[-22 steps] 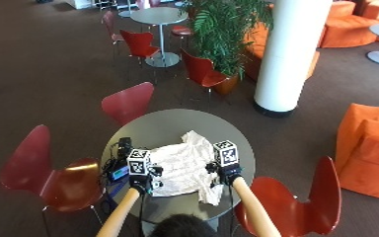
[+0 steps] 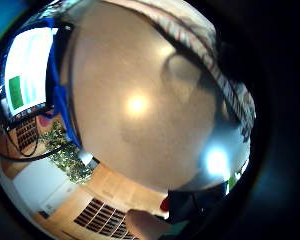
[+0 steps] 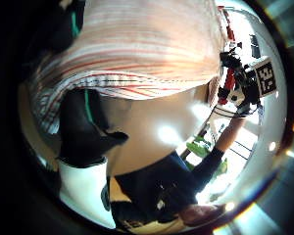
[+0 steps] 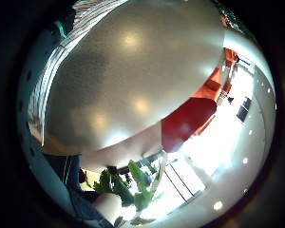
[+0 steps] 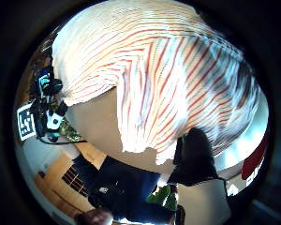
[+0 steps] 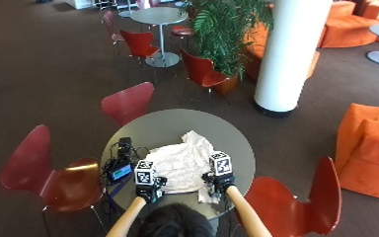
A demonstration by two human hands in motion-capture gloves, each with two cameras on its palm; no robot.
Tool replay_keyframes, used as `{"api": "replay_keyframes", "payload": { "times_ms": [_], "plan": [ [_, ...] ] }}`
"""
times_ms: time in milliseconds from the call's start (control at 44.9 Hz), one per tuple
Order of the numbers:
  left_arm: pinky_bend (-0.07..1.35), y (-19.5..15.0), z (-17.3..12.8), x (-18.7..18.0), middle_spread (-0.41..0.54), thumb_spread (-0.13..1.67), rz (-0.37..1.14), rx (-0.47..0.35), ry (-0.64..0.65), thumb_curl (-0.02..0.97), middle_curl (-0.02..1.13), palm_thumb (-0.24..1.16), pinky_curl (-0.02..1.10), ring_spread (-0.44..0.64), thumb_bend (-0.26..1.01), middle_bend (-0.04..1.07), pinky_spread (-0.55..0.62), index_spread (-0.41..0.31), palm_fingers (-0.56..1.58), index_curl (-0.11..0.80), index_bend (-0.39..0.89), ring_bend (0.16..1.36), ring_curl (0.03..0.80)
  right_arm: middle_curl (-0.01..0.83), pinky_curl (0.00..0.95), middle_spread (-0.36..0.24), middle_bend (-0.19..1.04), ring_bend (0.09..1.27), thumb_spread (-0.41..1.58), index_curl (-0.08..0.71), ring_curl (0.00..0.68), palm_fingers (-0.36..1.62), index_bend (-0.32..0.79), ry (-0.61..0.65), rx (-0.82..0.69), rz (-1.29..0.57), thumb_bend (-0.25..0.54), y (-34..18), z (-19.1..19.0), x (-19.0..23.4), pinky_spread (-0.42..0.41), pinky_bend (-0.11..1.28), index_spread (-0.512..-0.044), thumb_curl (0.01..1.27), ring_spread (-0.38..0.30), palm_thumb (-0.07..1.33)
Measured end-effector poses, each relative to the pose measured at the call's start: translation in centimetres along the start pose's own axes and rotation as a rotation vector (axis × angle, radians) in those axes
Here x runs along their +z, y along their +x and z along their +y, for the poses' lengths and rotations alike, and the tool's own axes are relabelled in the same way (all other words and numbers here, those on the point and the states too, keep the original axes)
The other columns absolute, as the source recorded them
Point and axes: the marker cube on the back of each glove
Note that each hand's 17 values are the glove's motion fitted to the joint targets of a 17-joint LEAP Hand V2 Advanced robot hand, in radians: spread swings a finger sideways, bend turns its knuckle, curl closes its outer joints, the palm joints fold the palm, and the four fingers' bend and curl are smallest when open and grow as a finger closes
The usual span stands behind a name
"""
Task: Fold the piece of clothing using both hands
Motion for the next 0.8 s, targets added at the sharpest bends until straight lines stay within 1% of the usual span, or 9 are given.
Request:
{"api": "replay_keyframes", "payload": {
  "times_ms": [89, 134, 200, 267, 468, 557, 601, 668, 802],
  "plan": [
    [0.43, 0.2, -0.4, -0.1, -0.085, 1.04, 0.006, 0.016, 0.132, 0.333, 0.27, 0.63, 0.28, -0.09, 0.2, 0.32, -0.12, -0.154, 0.9, 0.28, 0.24, 0.48, 0.247, 0.284, 0.278, -0.141, 0.28, 0.54, 0.95, 0.17, 0.279, 0.67, 0.18, 0.081, 0.19, 0.029, 0.214, 2.1, -1.0, 0.1, -0.084, 0.52, -0.32, 0.33, -0.154, 0.74],
    [0.43, 0.3, -0.4, -0.2, -0.11, 1.02, 0.011, 0.026, 0.165, 0.362, 0.29, 0.69, 0.3, -0.12, 0.22, 0.34, -0.15, -0.172, 0.97, 0.301, 0.25, 0.46, 0.259, 0.292, 0.291, -0.16, 0.27, 0.54, 0.93, 0.196, 0.283, 0.91, 0.22, 0.128, 0.275, 0.075, 0.224, 3.0, -0.2, 0.0, -0.179, 0.57, -0.314, 0.36, -0.183, 0.8],
    [0.42, 0.4, -0.1, 0.0, -0.143, 0.97, 0.017, 0.055, 0.177, 0.396, 0.32, 0.74, 0.31, -0.17, 0.22, 0.34, -0.19, -0.191, 1.03, 0.326, 0.26, 0.44, 0.276, 0.308, 0.297, -0.192, 0.26, 0.52, 0.84, 0.238, 0.295, 1.09, 0.25, 0.231, 0.247, 0.079, 0.204, 2.9, 0.6, -0.1, -0.254, 0.57, -0.299, 0.39, -0.214, 0.86],
    [0.4, 0.6, 0.7, 0.3, -0.163, 0.94, 0.038, 0.092, 0.167, 0.422, 0.34, 0.77, 0.33, -0.2, 0.2, 0.33, -0.21, -0.205, 1.05, 0.348, 0.26, 0.41, 0.292, 0.34, 0.331, -0.22, 0.28, 0.56, 0.78, 0.282, 0.342, 1.25, 0.26, 0.319, 0.201, 0.109, 0.181, 2.7, 0.8, -0.1, -0.303, 0.58, -0.288, 0.42, -0.237, 0.89],
    [0.33, 1.5, 4.0, 1.8, -0.198, 0.91, 0.065, 0.146, 0.08, 0.486, 0.39, 0.81, 0.36, -0.23, 0.15, 0.3, -0.24, -0.228, 1.07, 0.406, 0.26, 0.34, 0.326, 0.402, 0.374, -0.257, 0.32, 0.59, 0.72, 0.352, 0.403, 1.28, 0.21, 0.301, 0.041, 0.153, 0.129, 0.5, 3.4, 1.0, -0.36, 0.6, -0.286, 0.48, -0.266, 0.97],
    [0.32, 2.0, 2.8, 3.6, -0.205, 0.89, 0.11, 0.254, 0.1, 0.513, 0.41, 0.83, 0.37, -0.23, 0.12, 0.28, -0.24, -0.236, 1.07, 0.422, 0.25, 0.32, 0.337, 0.422, 0.378, -0.258, 0.33, 0.6, 0.71, 0.369, 0.42, 1.29, 0.19, 0.285, 0.057, 0.227, 0.105, 0.7, 5.3, 1.4, -0.372, 0.6, -0.287, 0.5, -0.267, 0.99],
    [0.3, 2.1, 3.2, 3.9, -0.208, 0.88, 0.119, 0.291, 0.096, 0.527, 0.42, 0.84, 0.37, -0.23, 0.11, 0.28, -0.25, -0.238, 1.08, 0.431, 0.24, 0.31, 0.343, 0.431, 0.382, -0.257, 0.33, 0.62, 0.68, 0.375, 0.428, 1.28, 0.17, 0.269, 0.039, 0.238, 0.088, 1.1, 5.1, 2.0, -0.375, 0.6, -0.285, 0.52, -0.268, 0.99],
    [0.29, 2.2, 5.4, 3.4, -0.212, 0.86, 0.123, 0.325, 0.057, 0.547, 0.43, 0.84, 0.37, -0.24, 0.09, 0.28, -0.25, -0.241, 1.1, 0.443, 0.24, 0.31, 0.352, 0.443, 0.385, -0.256, 0.33, 0.62, 0.64, 0.385, 0.437, 1.27, 0.17, 0.24, -0.074, 0.194, 0.066, 1.0, 4.8, 2.7, -0.375, 0.59, -0.285, 0.54, -0.269, 1.01],
    [0.27, 2.0, 10.2, 0.5, -0.22, 0.81, 0.134, 0.396, 0.022, 0.586, 0.45, 0.85, 0.38, -0.24, 0.06, 0.27, -0.25, -0.245, 1.12, 0.465, 0.22, 0.29, 0.368, 0.465, 0.391, -0.253, 0.34, 0.62, 0.55, 0.403, 0.451, 1.27, 0.17, 0.204, -0.148, 0.205, 0.025, -0.4, 9.9, 0.0, -0.374, 0.59, -0.285, 0.58, -0.27, 1.03]
  ]
}}
